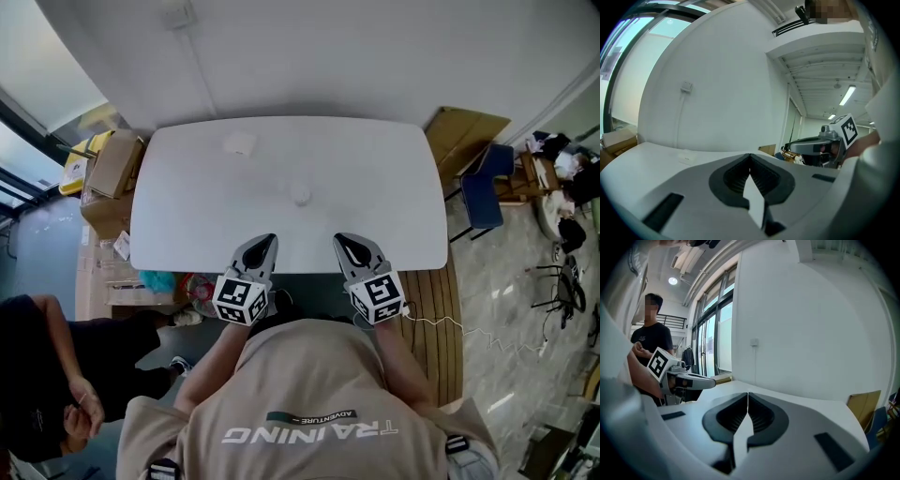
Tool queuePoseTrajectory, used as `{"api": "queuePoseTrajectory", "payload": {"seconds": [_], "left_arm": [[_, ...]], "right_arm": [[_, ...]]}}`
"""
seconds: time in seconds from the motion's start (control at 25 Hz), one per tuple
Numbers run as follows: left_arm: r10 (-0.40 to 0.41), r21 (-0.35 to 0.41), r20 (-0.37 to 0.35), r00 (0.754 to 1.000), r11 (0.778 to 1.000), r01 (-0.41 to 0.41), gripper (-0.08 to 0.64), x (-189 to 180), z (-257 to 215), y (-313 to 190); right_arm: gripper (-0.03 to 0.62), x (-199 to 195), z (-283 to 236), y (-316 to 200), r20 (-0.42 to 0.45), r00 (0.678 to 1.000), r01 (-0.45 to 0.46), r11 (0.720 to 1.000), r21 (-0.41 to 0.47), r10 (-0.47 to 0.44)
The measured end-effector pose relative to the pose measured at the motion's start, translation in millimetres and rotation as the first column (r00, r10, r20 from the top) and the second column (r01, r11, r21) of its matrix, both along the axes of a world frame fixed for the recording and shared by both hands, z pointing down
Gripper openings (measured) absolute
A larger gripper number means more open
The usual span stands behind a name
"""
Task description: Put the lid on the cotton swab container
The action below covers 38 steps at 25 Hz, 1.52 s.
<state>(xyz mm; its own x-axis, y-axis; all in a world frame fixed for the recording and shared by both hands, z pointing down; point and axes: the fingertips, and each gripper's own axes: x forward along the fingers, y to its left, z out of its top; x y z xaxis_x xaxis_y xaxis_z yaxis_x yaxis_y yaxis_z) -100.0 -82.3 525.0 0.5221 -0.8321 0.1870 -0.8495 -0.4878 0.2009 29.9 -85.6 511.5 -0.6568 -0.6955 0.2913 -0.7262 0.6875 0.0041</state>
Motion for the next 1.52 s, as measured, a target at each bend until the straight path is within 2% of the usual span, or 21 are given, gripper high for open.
{"api": "queuePoseTrajectory", "payload": {"seconds": [0.32, 0.64, 0.76, 1.08, 1.24, 1.52], "left_arm": [[0.042, -0.028, 0.002, 0.999, 0.999, -0.042, 0.012, -16, 15, -28], [0.006, -0.062, 0.020, 1.000, 0.998, -0.005, 0.012, -18, 32, -58], [-0.016, -0.080, 0.041, 0.999, 0.997, 0.019, 0.012, -12, 35, -71], [-0.103, -0.138, 0.097, 0.990, 0.984, 0.116, 0.012, -33, 74, -130], [-0.081, -0.207, 0.100, 0.992, 0.973, 0.100, 0.013, -37, 109, -160], [-0.049, -0.296, 0.093, 0.994, 0.952, 0.075, 0.012, -33, 148, -195]], "right_arm": [[0.018, -21, 11, -25, -0.012, 1.000, -0.015, 0.999, -0.029, 0.015], [0.018, -16, 31, -53, -0.044, 0.999, 0.021, 0.998, -0.052, -0.023], [0.018, -4, 49, -70, -0.051, 0.998, 0.034, 0.994, -0.106, -0.039], [0.018, 4, 108, -119, -0.122, 0.983, 0.109, 0.971, -0.213, -0.137], [0.018, 1, 144, -139, -0.189, 0.966, 0.121, 0.953, -0.276, -0.177], [0.018, -10, 191, -158, -0.240, 0.944, 0.118, 0.909, -0.400, -0.228]]}}
